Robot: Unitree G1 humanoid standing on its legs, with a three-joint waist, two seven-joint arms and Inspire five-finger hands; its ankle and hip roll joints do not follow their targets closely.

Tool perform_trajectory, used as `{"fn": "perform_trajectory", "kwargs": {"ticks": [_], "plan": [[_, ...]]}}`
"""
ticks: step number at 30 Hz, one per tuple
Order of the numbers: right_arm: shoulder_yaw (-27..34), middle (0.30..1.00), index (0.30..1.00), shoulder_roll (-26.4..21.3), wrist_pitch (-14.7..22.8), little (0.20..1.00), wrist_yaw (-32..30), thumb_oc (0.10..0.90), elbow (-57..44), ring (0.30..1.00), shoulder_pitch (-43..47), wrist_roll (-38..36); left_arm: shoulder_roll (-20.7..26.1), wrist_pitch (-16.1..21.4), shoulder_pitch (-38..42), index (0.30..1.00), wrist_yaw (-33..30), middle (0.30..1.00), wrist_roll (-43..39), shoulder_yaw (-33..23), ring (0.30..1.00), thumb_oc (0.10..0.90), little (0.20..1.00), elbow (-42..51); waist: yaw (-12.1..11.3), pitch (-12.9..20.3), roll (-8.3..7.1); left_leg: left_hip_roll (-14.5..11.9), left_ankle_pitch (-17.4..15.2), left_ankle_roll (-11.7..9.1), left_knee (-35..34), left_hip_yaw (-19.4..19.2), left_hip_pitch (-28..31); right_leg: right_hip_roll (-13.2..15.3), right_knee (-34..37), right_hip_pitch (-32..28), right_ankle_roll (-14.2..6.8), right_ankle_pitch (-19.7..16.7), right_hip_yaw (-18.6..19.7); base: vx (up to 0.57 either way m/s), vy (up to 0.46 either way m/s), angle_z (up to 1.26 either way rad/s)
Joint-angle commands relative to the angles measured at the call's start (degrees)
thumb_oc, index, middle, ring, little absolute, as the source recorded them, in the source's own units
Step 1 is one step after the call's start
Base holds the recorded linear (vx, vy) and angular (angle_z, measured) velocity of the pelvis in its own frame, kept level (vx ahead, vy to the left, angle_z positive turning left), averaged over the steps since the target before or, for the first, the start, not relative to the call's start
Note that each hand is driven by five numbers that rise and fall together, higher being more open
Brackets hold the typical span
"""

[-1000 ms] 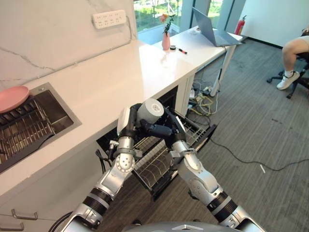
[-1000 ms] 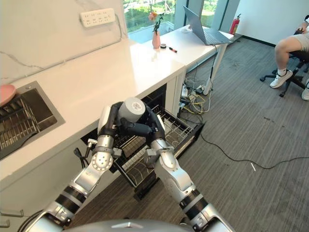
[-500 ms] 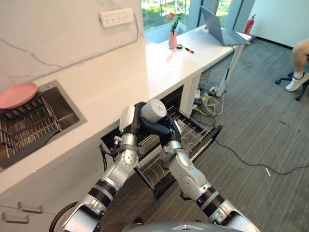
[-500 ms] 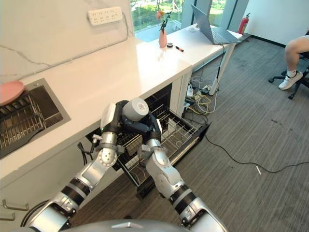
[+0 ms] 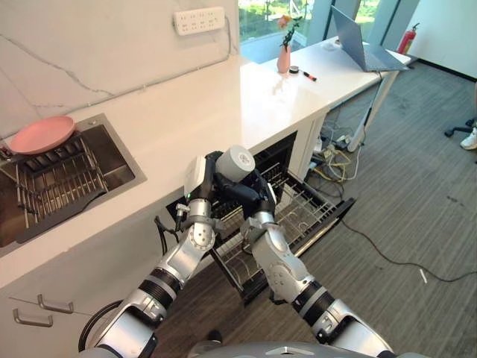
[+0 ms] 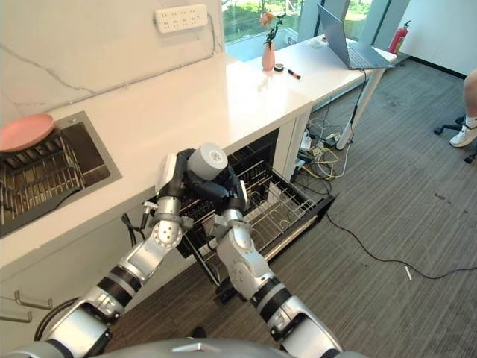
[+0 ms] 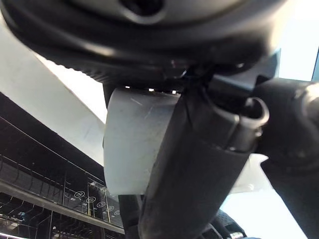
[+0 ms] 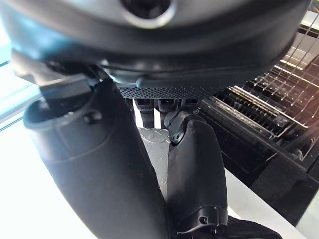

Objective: Place the dishes in the dishwasher.

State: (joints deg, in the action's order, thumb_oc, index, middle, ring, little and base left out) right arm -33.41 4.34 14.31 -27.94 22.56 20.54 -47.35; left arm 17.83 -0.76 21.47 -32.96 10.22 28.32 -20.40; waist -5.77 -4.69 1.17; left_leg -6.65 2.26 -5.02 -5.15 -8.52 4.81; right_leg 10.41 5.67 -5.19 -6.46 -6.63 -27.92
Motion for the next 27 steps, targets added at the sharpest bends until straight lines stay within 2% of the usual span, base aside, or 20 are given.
{"fn": "perform_trajectory", "kwargs": {"ticks": [1, 14, 20, 21, 22, 23, 27], "plan": [[6.0, 0.300, 0.300, 9.9, 4.7, 0.300, -1.8, 0.400, 4.6, 0.300, 17.2, 1.2, -5.4, 9.5, 13.3, 0.300, 0.2, 0.300, 2.3, 13.1, 0.300, 0.400, 0.300, 4.9, -1.2, 0.8, -2.46, 0.9, -3.3, 1.2, 0.1, 1.2, 1.4, 3.7, -0.7, -2.6, -4.8, 3.0, 1.9, 0.00, 0.000, 0.00], [6.4, 0.300, 0.300, 8.7, 4.4, 0.300, -1.8, 0.400, 6.0, 0.300, 18.1, 5.6, -5.7, 10.0, 13.8, 0.300, 1.0, 0.300, 1.9, 13.4, 0.300, 0.400, 0.300, 4.8, -1.1, 0.8, -2.40, 0.9, -3.5, 1.3, 0.1, 1.7, 1.4, 3.6, -0.7, -2.7, -4.7, 3.1, 1.8, 0.00, 0.001, 0.04], [6.1, 0.300, 0.300, 7.5, 4.8, 0.300, -1.5, 0.400, 2.3, 0.300, 17.4, 7.3, -5.6, 9.3, 13.2, 0.300, 0.9, 0.300, 2.0, 13.0, 0.300, 0.400, 0.300, 2.6, -0.8, 0.7, -2.49, 0.9, -3.7, 1.3, 0.1, 1.6, 1.7, 3.6, -0.7, -3.0, -4.6, 3.2, 1.8, 0.00, 0.000, 0.00], [6.1, 0.300, 0.300, 7.2, 5.0, 0.300, -1.5, 0.400, 1.5, 0.300, 17.2, 7.6, -5.5, 9.1, 13.2, 0.335, 0.7, 0.335, 2.3, 12.8, 0.335, 0.424, 0.335, 2.4, -0.7, 0.7, -2.49, 0.9, -3.7, 1.3, 0.1, 1.6, 1.7, 3.6, -0.7, -3.0, -4.6, 3.2, 1.8, 0.00, 0.000, 0.00], [6.1, 0.300, 0.300, 7.0, 5.1, 0.300, -1.5, 0.400, 0.5, 0.300, 16.9, 7.5, -5.4, 8.9, 13.1, 0.460, 0.6, 0.460, 2.6, 12.7, 0.460, 0.507, 0.460, 2.2, -0.7, 0.6, -2.46, 0.9, -3.7, 1.3, 0.1, 1.5, 1.8, 3.6, -0.7, -3.0, -4.6, 3.2, 1.8, 0.00, 0.000, 0.00], [6.1, 0.300, 0.300, 6.7, 5.2, 0.300, -1.2, 0.400, -0.3, 0.300, 16.6, 7.6, -5.2, 8.7, 13.0, 0.900, 0.7, 0.900, 2.9, 12.5, 0.900, 0.800, 0.900, 2.1, -0.6, 0.6, -2.43, 0.9, -3.8, 1.4, 0.1, 1.5, 1.8, 3.5, -0.7, -3.1, -4.6, 3.2, 1.8, 0.00, 0.000, 0.00], [6.4, 0.300, 0.300, 5.2, 5.3, 0.300, -0.5, 0.400, -3.6, 0.300, 15.0, 7.8, -4.4, 7.6, 12.6, 0.900, 0.8, 0.900, 4.4, 11.8, 0.900, 0.800, 0.900, 1.9, -0.3, 0.7, -2.28, 0.9, -3.9, 1.4, 0.1, 1.2, 2.1, 3.6, -0.7, -3.2, -4.6, 3.2, 1.8, 0.00, 0.000, 0.00]]}}
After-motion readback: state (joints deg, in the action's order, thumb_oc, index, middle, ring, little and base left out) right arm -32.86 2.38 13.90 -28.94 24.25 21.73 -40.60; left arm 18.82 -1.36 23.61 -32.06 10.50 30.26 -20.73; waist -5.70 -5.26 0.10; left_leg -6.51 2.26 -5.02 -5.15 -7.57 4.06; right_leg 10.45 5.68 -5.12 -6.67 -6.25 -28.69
